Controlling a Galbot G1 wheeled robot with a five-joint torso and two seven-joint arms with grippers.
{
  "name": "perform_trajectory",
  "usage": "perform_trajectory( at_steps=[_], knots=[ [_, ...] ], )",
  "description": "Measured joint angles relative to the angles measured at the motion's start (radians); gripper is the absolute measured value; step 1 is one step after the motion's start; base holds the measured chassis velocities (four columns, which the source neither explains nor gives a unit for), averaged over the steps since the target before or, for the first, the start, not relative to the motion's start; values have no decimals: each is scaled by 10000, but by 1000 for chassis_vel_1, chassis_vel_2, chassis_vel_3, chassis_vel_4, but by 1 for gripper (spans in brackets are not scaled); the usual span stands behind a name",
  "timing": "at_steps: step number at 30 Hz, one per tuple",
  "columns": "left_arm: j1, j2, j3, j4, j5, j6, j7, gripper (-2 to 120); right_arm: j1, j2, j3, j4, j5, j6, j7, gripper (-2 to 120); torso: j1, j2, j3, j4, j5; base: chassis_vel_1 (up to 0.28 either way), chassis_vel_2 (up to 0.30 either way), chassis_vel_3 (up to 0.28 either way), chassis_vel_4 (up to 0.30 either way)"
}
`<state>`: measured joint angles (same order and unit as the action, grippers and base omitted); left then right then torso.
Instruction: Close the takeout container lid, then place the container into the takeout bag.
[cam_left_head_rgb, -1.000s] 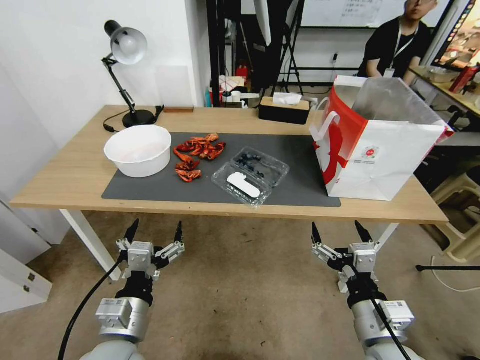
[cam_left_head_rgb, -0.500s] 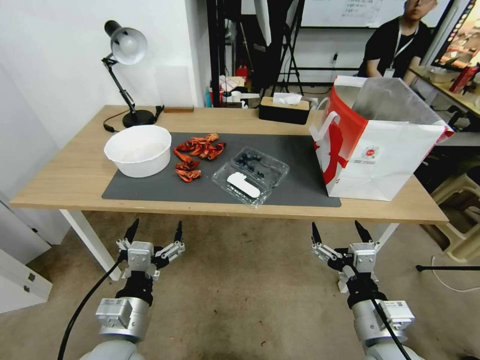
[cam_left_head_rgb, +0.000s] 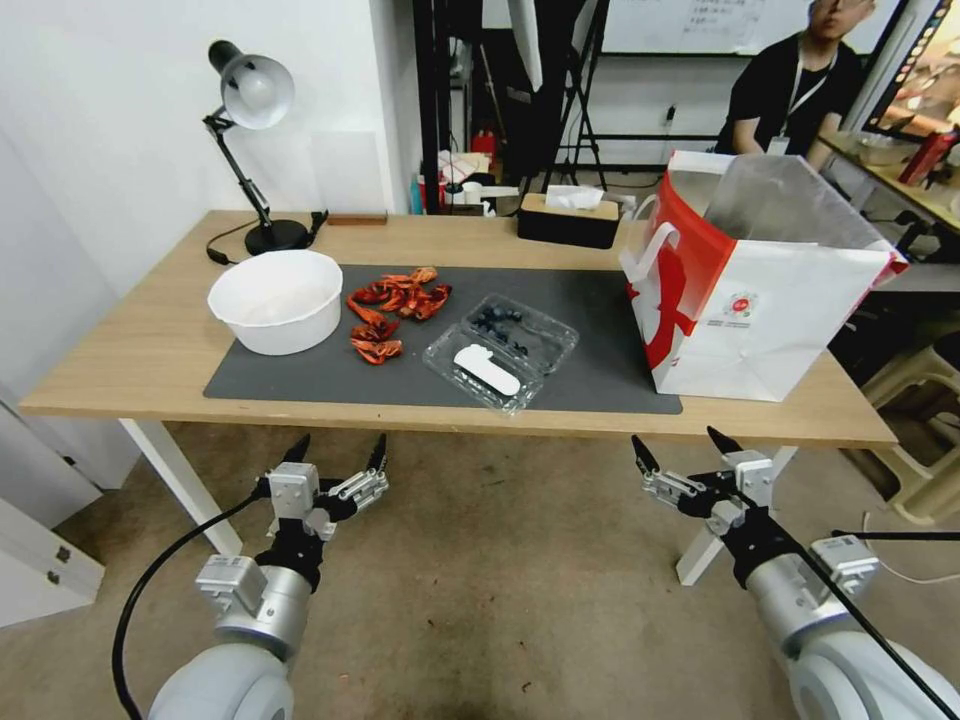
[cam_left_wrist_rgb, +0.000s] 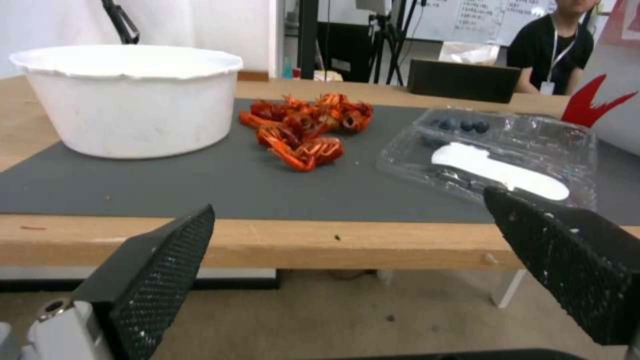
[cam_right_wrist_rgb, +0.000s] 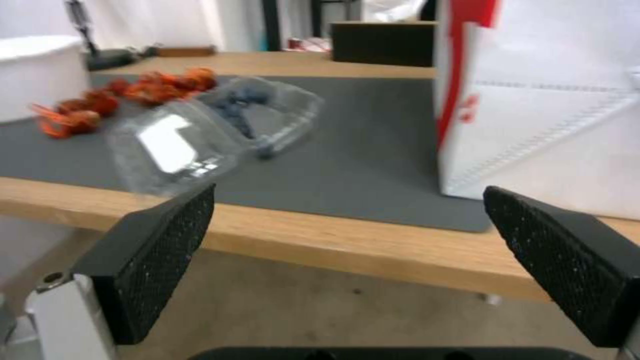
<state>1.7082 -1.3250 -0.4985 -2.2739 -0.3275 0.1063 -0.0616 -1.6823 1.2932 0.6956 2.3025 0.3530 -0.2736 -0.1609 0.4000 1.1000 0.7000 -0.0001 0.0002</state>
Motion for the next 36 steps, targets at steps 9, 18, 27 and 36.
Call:
perform_trajectory(
  at_steps=[9,18,27,36],
  knots=[
    [4,18,-117,63,21,-161,43,100,1602,-1992,-736,-420,2560,-444,279,100,0,0,0,2,-1,0,0,0,0],
    [159,-223,-180,113,314,-272,31,100,4969,-4155,-3132,-1680,4822,-1015,1383,100,0,-1,0,2,-2,0,0,0,0],
    [171,-308,-389,275,358,-311,6,100,10315,-4901,-7506,-4014,6453,-2111,2637,100,2,-2,2,3,-4,0,0,0,0],
    [275,-336,-426,270,443,-459,-15,100,14813,-4910,-10577,-5826,6976,-4612,3449,100,2,-2,1,4,-6,0,0,0,0]
  ],
)
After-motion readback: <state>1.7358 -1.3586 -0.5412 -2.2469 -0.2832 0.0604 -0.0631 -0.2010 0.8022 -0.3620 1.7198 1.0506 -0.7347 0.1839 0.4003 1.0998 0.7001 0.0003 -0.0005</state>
